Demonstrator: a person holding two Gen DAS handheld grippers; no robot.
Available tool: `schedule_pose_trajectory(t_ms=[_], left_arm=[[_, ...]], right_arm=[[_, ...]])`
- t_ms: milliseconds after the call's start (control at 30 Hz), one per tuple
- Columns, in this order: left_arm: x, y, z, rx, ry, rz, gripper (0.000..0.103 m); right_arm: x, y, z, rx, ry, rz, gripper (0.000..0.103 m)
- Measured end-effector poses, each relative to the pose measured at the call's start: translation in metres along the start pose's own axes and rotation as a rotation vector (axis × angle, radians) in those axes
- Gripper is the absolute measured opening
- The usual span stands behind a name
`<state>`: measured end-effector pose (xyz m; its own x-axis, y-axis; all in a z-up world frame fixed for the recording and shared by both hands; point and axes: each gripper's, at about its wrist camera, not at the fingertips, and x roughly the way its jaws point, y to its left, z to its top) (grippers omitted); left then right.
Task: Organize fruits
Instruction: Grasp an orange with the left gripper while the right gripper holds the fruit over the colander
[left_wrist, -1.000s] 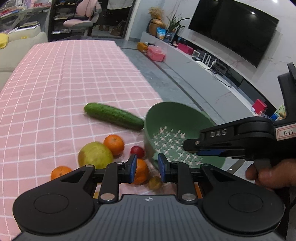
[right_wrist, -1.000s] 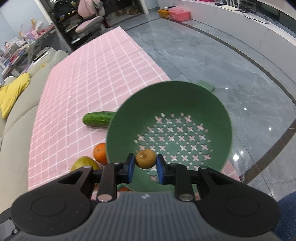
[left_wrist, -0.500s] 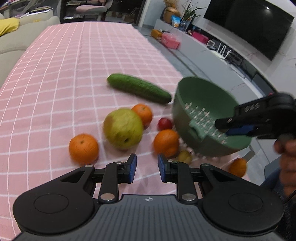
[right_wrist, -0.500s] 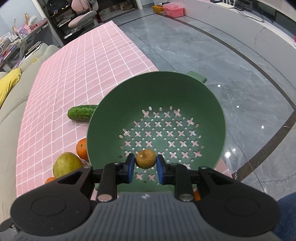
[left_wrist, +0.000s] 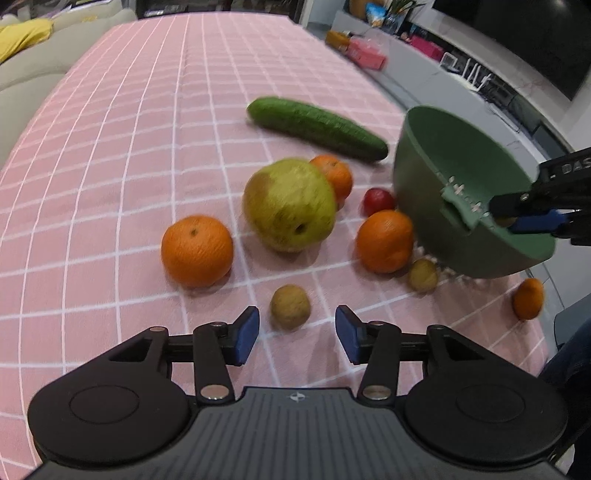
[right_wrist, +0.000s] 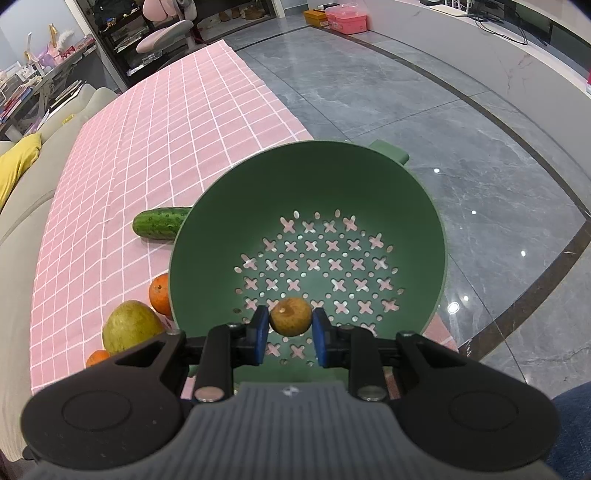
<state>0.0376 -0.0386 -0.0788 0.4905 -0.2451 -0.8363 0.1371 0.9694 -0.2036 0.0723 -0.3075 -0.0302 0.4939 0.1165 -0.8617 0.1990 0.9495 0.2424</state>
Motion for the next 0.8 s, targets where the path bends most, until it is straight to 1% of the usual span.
schedule_pose_trajectory(t_ms=[67,167,233,300,367,467,500,533,600,667,767,800], left_arm=[[-0.004,0.008,-0.003,-0.041,-0.016,-0.012,0.054],[-0.013,0.024,-0.005,-0.105,-0.062,-0.040,0.056],[-0.015,0.031,-0.003,-0.130,-0.069,-0.024,0.057],[-0.017,0.036,-0.003,-0.143,-0.068,-0.036,0.058],[-0.018,0.034,-0.003,-0.129,-0.070,-0.049,0.058],[-0.016,0.022,-0.003,-0.065,-0.059,-0.042,0.057],[-0.014,0.018,-0.003,-0.040,-0.048,-0.041,0.051],[-0.012,0.014,-0.004,-0.023,-0.039,-0.043,0.041],[-0.006,0.008,-0.005,0.001,-0.016,-0.027,0.033],[-0.004,0.004,-0.006,0.019,-0.026,-0.008,0.033],[-0.009,0.007,-0.004,0.005,-0.035,-0.038,0.033],[-0.014,0.011,-0.005,-0.011,-0.057,-0.057,0.040]], right_arm=[[0.000,0.000,0.000,0.000,0.000,0.000,0.021],[0.000,0.000,0.000,0.001,0.001,0.001,0.021],[0.002,0.000,-0.001,0.003,0.003,0.002,0.021],[0.002,0.001,-0.002,0.004,0.006,0.001,0.021],[0.003,0.001,-0.002,0.006,0.008,0.002,0.021],[0.004,0.002,-0.003,0.004,0.010,0.002,0.021],[0.004,0.002,-0.003,0.003,0.010,0.002,0.021],[0.004,0.002,-0.003,0.003,0.012,0.002,0.021],[0.004,0.002,-0.003,0.002,0.013,0.004,0.021],[0.004,0.003,-0.003,0.001,0.014,0.006,0.021],[0.003,0.003,-0.004,0.001,0.014,0.007,0.021],[0.003,0.002,-0.004,0.002,0.014,0.007,0.021]])
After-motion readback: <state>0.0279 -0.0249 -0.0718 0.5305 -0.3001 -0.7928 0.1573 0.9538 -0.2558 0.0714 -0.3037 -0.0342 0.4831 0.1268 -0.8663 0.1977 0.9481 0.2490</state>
